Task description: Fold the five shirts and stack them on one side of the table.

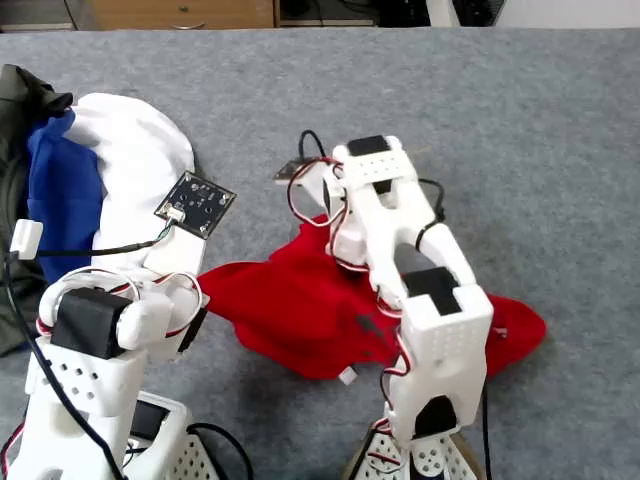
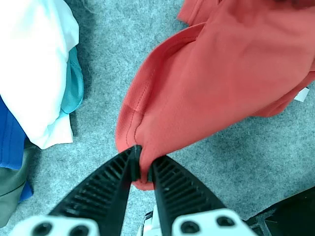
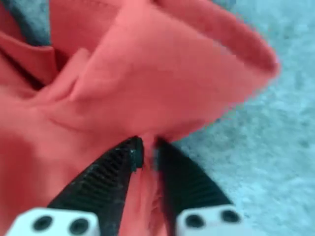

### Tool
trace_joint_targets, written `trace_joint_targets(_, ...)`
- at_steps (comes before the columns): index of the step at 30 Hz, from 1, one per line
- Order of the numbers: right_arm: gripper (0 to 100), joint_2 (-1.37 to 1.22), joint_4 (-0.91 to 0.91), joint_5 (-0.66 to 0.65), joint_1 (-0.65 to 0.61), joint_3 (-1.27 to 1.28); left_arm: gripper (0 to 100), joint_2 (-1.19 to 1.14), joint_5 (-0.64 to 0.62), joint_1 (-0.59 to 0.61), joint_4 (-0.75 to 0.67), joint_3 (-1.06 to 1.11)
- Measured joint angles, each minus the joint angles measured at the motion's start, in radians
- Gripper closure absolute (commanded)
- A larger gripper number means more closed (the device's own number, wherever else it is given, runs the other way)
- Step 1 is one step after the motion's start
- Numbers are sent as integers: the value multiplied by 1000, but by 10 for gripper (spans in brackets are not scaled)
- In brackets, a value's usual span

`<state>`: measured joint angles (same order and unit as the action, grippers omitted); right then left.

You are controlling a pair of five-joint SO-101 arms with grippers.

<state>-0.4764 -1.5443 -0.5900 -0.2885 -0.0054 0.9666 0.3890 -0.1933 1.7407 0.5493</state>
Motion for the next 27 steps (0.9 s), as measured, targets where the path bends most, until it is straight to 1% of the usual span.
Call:
trace_joint_targets(3, 996, -5, 0, 6, 23, -11, 981, 0, 0, 0, 0, 0)
trace_joint_targets(7, 996, 20, 0, 31, 132, -55, 981, 0, 0, 0, 0, 0)
trace_joint_targets(14, 995, 265, -38, 35, 334, -169, 981, 0, 0, 0, -11, 3)
trace_joint_targets(17, 995, 377, -37, 35, 423, -193, 981, 0, 0, 3, -58, 20)
trace_joint_targets(20, 995, 485, -37, 35, 494, -195, 981, 0, 0, 3, -135, 57)
trace_joint_targets(23, 995, 592, -37, 48, 529, -195, 981, 0, 0, 3, -218, 78)
trace_joint_targets(27, 994, 692, -35, 52, 514, -178, 981, -21, -18, 3, -305, 87)
